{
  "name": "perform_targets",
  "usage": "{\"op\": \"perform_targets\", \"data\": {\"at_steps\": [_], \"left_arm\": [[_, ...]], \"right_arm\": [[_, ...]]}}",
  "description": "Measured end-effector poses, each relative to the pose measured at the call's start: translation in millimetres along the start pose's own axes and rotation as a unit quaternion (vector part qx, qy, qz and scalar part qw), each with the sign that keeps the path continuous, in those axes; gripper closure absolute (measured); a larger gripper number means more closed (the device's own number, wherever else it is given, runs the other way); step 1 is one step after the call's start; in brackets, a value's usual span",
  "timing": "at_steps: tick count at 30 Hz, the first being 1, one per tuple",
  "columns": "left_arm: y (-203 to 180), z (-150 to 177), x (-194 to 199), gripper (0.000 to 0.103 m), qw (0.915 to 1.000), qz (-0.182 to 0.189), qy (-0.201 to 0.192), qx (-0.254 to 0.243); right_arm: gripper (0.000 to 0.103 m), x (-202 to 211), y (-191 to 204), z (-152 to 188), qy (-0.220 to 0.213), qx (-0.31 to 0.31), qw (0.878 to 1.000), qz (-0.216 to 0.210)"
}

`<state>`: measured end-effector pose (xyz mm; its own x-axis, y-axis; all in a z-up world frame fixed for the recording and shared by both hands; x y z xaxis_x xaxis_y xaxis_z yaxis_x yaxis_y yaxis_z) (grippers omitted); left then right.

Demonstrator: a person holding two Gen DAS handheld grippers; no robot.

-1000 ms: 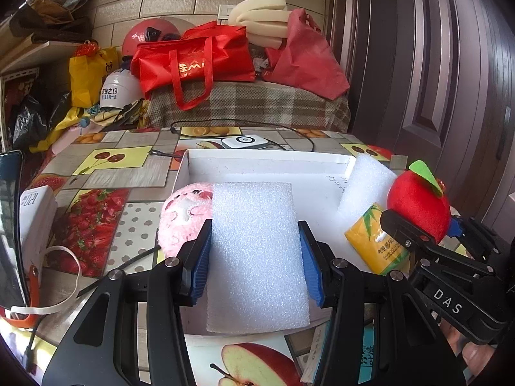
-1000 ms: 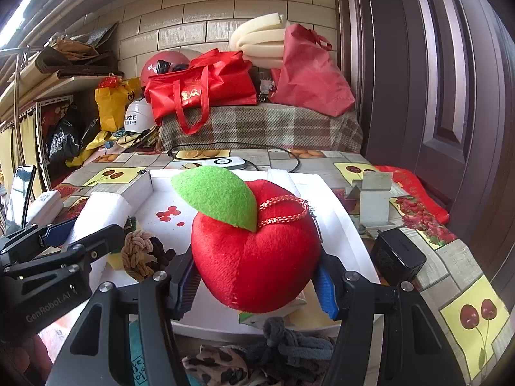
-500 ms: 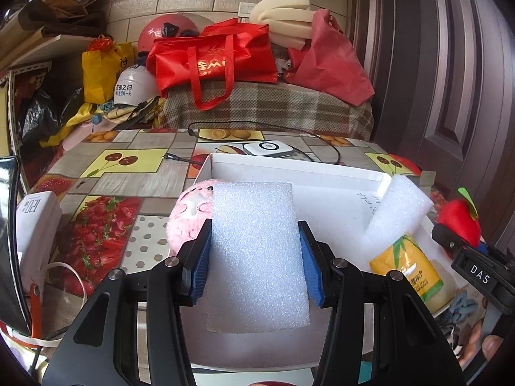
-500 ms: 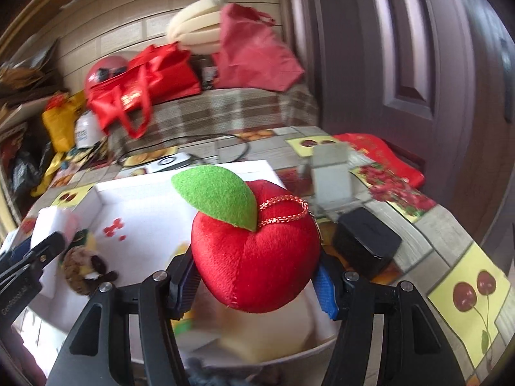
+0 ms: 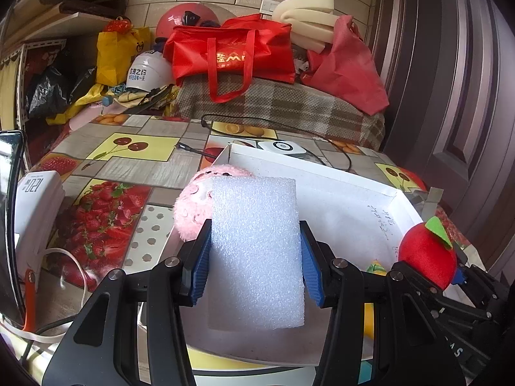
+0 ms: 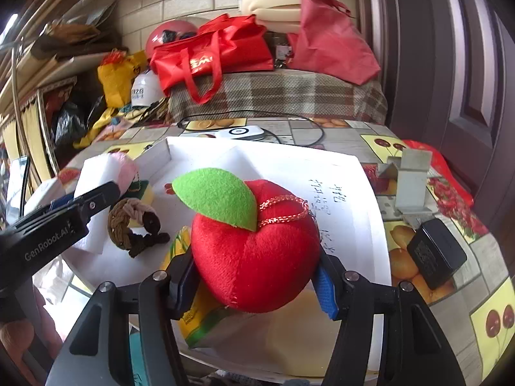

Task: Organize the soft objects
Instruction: 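Lower the foam sheet into the box with left tool while right tool drops apple plush inside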

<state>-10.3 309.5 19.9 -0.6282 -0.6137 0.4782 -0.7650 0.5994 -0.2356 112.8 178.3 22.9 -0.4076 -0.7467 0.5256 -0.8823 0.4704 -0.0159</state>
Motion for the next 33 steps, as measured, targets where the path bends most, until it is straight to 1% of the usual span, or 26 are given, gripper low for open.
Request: {"op": "perform_targets", "data": {"at_steps": [1, 3, 6, 8, 10, 12, 14, 16, 18, 20, 22, 24, 28, 30, 33], "left_arm": [[-0.7, 0.1, -0.5, 0.054, 1.0000, 0.000, 0.001, -0.001], [-3.2, 0.3, -1.2, 0.054, 1.0000, -0.002, 0.002, -0.007], [-13.7, 0.1, 1.9, 0.054, 0.9997, 0.001, -0.010, -0.023], [-26.0, 0.0, 6.4, 0.054, 0.9986, 0.002, -0.028, -0.046], [-42.6, 0.9, 10.6, 0.054, 0.9957, 0.005, -0.045, -0.081], [-59.3, 2.9, 11.9, 0.054, 0.9919, 0.012, -0.056, -0.113], [-67.5, 2.0, 7.5, 0.054, 0.9907, 0.015, -0.054, -0.124], [-63.7, -1.5, -0.6, 0.054, 0.9932, 0.016, -0.041, -0.108], [-52.4, -5.4, -9.9, 0.054, 0.9967, 0.018, -0.023, -0.075], [-42.3, -7.6, -16.7, 0.054, 0.9988, 0.020, -0.010, -0.044], [-36.4, -8.5, -22.4, 0.054, 0.9995, 0.019, 0.001, -0.026], [-39.2, -7.8, -24.5, 0.054, 0.9995, 0.015, 0.003, -0.028], [-57.9, -5.8, -19.1, 0.054, 0.9970, 0.003, -0.017, -0.076], [-63.2, -4.6, -16.7, 0.054, 0.9954, -0.005, -0.024, -0.092], [-59.3, -5.7, -16.8, 0.054, 0.9958, -0.014, -0.026, -0.086]], "right_arm": [[0.042, -1.1, -7.7, 0.0, 0.001, -0.013, 1.000, 0.007], [0.042, -0.8, -35.1, -0.2, -0.004, -0.065, 0.997, 0.028], [0.042, 6.6, -73.4, 5.9, -0.025, -0.157, 0.986, 0.047], [0.042, 11.8, -81.8, 8.7, -0.034, -0.184, 0.981, 0.054], [0.042, 16.6, -79.2, 8.0, -0.045, -0.180, 0.981, 0.056], [0.042, 19.0, -68.5, 4.1, -0.053, -0.154, 0.985, 0.056], [0.042, 18.9, -56.3, 0.2, -0.055, -0.120, 0.990, 0.057], [0.042, 18.7, -45.7, -3.0, -0.059, -0.090, 0.992, 0.060], [0.042, 16.8, -38.7, -5.3, -0.060, -0.070, 0.994, 0.064], [0.042, 13.1, -34.3, -6.9, -0.056, -0.062, 0.994, 0.066], [0.042, 7.8, -33.0, -8.7, -0.049, -0.063, 0.995, 0.066], [0.042, 3.2, -32.4, -10.2, -0.044, -0.065, 0.995, 0.067], [0.042, -1.0, -27.0, -11.2, -0.040, -0.061, 0.995, 0.072], [0.042, -1.5, -24.3, -10.4, -0.037, -0.056, 0.995, 0.076], [0.040, -1.4, -24.6, -10.6, -0.038, -0.060, 0.994, 0.077]]}}
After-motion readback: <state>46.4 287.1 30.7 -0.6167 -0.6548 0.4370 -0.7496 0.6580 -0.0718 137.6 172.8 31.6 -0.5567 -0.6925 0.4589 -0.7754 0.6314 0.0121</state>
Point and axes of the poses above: each gripper's, at about its wrist camera, not at the fingertips, and x roughly against the way its jaws point, y to its left, z to its underside, the point moved 5 cm from there along -x, roughly the way its jaws point, and after that the axes turned 2 degrees about x, right-handed, at the moved point
